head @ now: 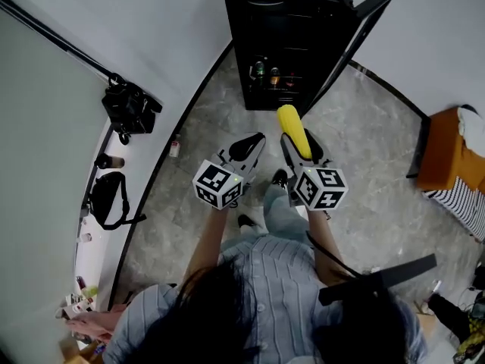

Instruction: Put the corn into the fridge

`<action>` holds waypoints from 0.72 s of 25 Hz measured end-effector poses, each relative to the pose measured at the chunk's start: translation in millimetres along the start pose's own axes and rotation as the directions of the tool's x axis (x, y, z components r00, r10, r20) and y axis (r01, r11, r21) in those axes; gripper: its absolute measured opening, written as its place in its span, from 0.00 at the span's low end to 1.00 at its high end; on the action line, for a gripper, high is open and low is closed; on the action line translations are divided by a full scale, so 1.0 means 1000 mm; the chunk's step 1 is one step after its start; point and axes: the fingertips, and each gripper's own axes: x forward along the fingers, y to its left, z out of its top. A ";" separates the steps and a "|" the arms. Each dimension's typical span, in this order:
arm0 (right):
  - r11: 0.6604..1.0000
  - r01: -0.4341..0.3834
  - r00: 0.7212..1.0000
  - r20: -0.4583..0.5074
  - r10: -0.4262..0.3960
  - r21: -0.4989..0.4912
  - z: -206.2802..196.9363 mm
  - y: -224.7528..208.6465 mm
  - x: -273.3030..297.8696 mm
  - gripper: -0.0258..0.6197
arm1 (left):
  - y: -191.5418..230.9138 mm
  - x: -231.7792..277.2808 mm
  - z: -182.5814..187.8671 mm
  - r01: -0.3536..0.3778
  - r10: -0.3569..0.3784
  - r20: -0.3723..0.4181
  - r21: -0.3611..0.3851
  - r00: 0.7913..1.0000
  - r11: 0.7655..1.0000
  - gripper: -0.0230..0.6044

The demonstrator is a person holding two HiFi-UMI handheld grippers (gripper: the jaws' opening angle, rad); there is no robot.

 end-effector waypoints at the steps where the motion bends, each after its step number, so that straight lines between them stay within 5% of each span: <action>1: 1.000 -0.001 1.000 -0.005 0.001 0.006 0.004 -0.007 0.008 0.42 | 0.006 0.009 0.003 0.000 0.000 -0.003 -0.001 1.000 1.000 0.05; 18: 0.999 -0.026 0.999 -0.021 0.026 0.028 0.067 -0.090 0.077 0.43 | 0.036 0.123 0.038 -0.013 0.014 -0.030 0.005 0.999 1.000 0.05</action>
